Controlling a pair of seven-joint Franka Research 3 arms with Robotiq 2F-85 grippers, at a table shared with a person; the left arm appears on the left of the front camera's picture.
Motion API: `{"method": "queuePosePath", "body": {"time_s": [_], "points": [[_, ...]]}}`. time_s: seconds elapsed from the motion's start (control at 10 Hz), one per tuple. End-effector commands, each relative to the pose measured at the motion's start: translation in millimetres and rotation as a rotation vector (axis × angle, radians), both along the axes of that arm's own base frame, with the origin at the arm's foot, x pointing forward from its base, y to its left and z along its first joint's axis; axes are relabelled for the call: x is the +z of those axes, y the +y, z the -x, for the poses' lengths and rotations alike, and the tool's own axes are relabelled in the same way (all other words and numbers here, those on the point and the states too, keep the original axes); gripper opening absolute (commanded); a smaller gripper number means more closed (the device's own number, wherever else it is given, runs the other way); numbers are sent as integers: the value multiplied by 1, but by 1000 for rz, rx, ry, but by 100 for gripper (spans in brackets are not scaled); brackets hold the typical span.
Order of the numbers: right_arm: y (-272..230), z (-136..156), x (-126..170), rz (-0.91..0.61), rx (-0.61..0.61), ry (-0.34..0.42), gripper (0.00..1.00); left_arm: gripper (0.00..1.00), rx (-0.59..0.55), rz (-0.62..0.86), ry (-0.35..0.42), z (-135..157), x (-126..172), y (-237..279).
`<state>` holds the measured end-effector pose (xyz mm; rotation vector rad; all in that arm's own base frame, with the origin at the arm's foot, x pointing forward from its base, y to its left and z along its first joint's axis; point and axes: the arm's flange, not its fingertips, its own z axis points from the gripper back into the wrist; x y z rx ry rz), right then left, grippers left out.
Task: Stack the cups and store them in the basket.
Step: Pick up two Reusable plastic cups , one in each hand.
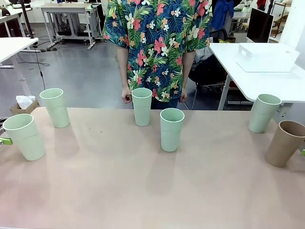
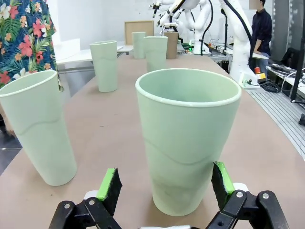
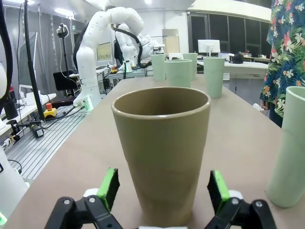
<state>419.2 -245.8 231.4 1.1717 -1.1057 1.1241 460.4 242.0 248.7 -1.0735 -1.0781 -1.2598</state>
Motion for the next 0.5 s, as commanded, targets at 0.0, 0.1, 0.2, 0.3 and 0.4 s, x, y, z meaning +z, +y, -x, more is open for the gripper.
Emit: {"method": "queuePosePath", "body": {"time_s": [0.0, 0.1, 0.2, 0.3, 0.4], "points": [[8, 2, 1, 3, 12, 31, 100, 100, -55, 11, -23, 9, -11, -4], [9, 3, 1, 0, 14, 34, 100, 100, -65, 14, -19, 10, -14, -7], [11, 3, 0, -6, 18, 41, 100, 100, -72, 13, -19, 11, -17, -12], [13, 4, -1, -11, 22, 46, 100, 100, -68, 21, -23, 12, -19, -16], [16, 5, -2, -17, 26, 52, 100, 100, -77, 30, -24, 12, -20, -19]]}}
